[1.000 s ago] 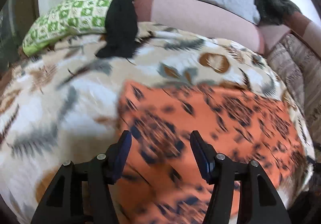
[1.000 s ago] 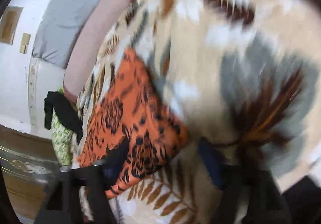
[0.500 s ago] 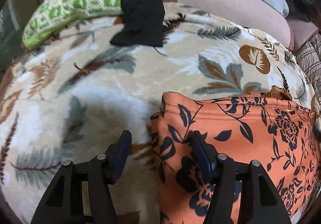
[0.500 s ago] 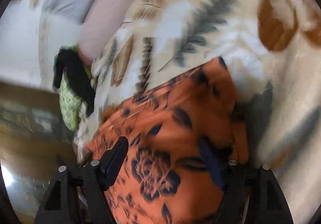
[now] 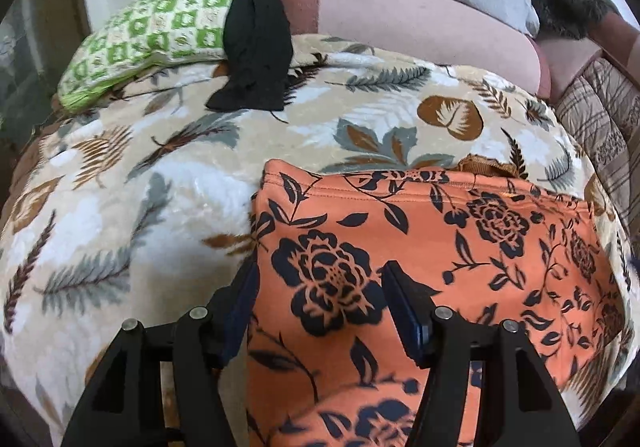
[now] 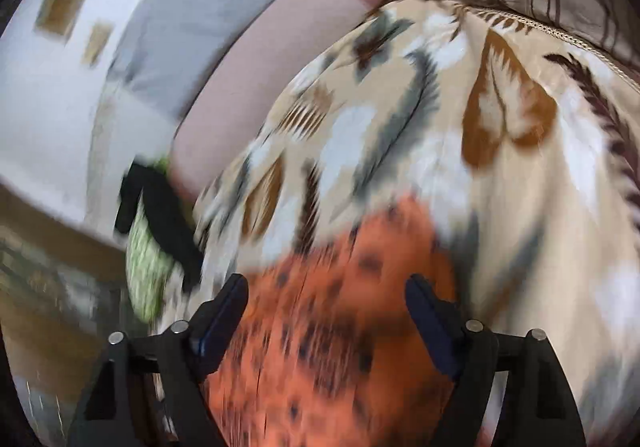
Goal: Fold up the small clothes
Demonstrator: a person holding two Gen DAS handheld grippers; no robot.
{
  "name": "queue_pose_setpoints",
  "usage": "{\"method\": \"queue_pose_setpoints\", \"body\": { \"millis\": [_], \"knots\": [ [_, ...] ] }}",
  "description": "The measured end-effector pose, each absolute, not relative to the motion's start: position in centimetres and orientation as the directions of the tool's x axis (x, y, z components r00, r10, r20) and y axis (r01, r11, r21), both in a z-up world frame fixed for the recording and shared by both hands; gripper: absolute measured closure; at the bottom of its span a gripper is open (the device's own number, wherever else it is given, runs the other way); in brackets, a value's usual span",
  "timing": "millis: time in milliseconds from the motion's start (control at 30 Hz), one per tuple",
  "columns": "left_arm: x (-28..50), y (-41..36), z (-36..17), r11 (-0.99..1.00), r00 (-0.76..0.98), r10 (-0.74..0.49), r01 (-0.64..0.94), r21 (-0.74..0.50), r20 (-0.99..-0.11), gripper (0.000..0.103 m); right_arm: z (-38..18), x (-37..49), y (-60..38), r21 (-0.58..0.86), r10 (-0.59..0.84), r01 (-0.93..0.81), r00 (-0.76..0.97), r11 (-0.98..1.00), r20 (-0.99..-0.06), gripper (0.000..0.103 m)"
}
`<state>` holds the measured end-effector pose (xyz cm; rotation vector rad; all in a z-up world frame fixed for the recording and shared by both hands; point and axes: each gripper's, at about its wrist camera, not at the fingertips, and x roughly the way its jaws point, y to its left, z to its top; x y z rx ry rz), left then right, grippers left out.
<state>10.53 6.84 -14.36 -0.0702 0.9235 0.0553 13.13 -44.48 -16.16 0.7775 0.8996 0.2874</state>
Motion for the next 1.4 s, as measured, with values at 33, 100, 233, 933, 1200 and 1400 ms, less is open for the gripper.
{"method": "queue_pose_setpoints", "body": {
  "millis": [33,100,233,933,1200,1400],
  "knots": [
    [10.2,6.7,-14.0,0.995,0.607,0.022,-0.088,-0.039,-0.795,0.036,-16.2,10.9,-43.9,0.724,0.550,0.078,0.597,0.685,-0.585,0.019],
    [9.3,6.4,-13.2,0.995,0.619,0.030,-0.094,-0.035,-0.785,0.035,-17.3,7.1,-42.4,0.751,0.597,0.084,0.553,0.655,-0.582,0.019],
    [7.9,5.3,-11.9,0.996,0.631,0.036,-0.082,-0.020,-0.775,0.035,-19.2,3.3,-39.8,0.773,0.638,0.086,0.511,0.628,-0.575,0.019],
    [5.0,3.9,-8.3,0.994,0.674,0.097,-0.103,0.037,-0.732,0.029,-23.0,10.4,-39.9,0.779,0.606,0.273,0.504,0.564,-0.615,0.016],
    [6.0,4.2,-8.7,0.989,0.652,0.131,-0.135,0.055,-0.747,0.029,-20.1,17.2,-38.3,0.670,0.529,0.189,0.478,0.718,-0.701,0.016],
    [6.5,4.4,-8.5,0.987,0.649,0.144,-0.148,0.061,-0.747,0.029,-18.7,16.1,-40.0,0.674,0.480,0.211,0.557,0.708,-0.678,0.017]
  ]
}}
